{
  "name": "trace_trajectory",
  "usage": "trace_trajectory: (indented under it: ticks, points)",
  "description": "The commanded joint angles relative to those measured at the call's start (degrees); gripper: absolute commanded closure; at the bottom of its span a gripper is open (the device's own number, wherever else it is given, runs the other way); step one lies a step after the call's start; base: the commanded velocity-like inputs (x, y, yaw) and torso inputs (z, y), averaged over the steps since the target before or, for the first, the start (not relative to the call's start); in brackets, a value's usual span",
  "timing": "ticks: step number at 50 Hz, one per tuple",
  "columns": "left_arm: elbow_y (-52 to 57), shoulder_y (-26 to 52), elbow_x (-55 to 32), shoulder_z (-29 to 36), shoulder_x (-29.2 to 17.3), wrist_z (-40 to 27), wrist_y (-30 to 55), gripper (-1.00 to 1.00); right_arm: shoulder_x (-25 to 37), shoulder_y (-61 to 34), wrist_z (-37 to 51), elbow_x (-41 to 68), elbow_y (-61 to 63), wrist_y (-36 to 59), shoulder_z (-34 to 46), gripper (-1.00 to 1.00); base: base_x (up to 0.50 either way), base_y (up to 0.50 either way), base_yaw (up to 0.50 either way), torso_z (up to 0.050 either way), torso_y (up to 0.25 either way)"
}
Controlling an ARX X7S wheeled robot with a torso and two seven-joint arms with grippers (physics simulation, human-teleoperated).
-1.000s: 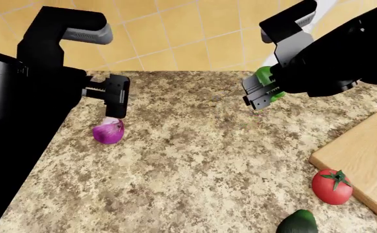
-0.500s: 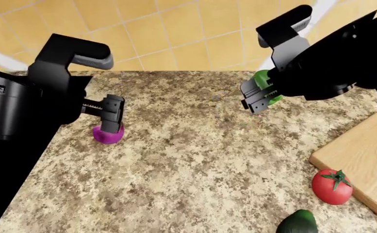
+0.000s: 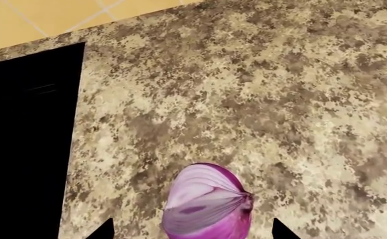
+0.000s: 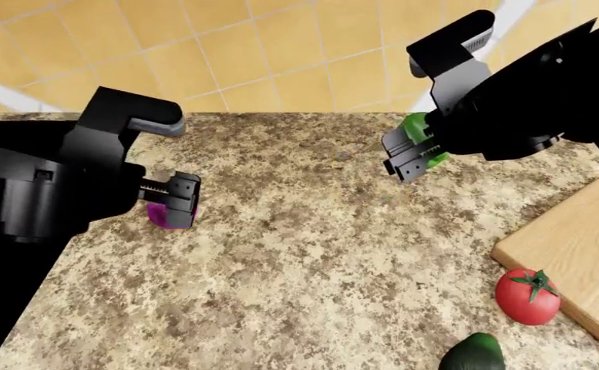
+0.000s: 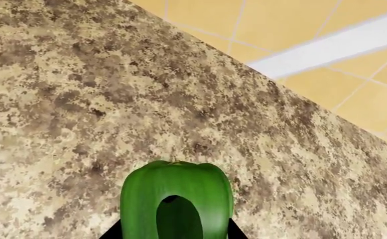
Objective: Place the avocado, onion, tomato and bell pepper on the cutting board.
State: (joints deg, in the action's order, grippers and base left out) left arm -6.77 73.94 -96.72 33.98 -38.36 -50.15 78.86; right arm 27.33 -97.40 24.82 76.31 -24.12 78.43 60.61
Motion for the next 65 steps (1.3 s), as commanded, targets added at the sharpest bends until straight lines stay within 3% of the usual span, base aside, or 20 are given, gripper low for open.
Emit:
trace_trajectory:
  ticks: [1, 53, 54, 65]
  points:
    - [1.0, -2.21, 4.6, 0.88, -0.56, 3.81, -2.32, -1.0, -0.13, -0.27, -0.06, -0.63, 0.1, -0.08, 0.17, 1.0, 0.0, 0.0, 0.0, 0.0, 0.0]
    - [-1.66, -6.29, 19.59, 8.83, 1.41, 19.18, -11.02, -1.0, 0.03, 0.56, -0.09, 0.45, 0.7, -0.84, 1.57, 1.0, 0.0, 0.0, 0.0, 0.0, 0.0]
    - [-1.61, -6.4, 19.96, 9.16, 1.29, 19.06, -10.95, 1.0, 0.03, 0.6, 0.04, 0.45, 0.63, -0.89, 1.56, 1.0, 0.0, 0.0, 0.0, 0.0, 0.0]
    - [-0.58, -7.3, 17.65, 7.54, 0.13, 15.48, -10.61, 1.0, 0.68, 0.63, 1.14, 1.55, 1.59, -0.4, 1.23, 1.0, 0.0, 0.0, 0.0, 0.0, 0.0]
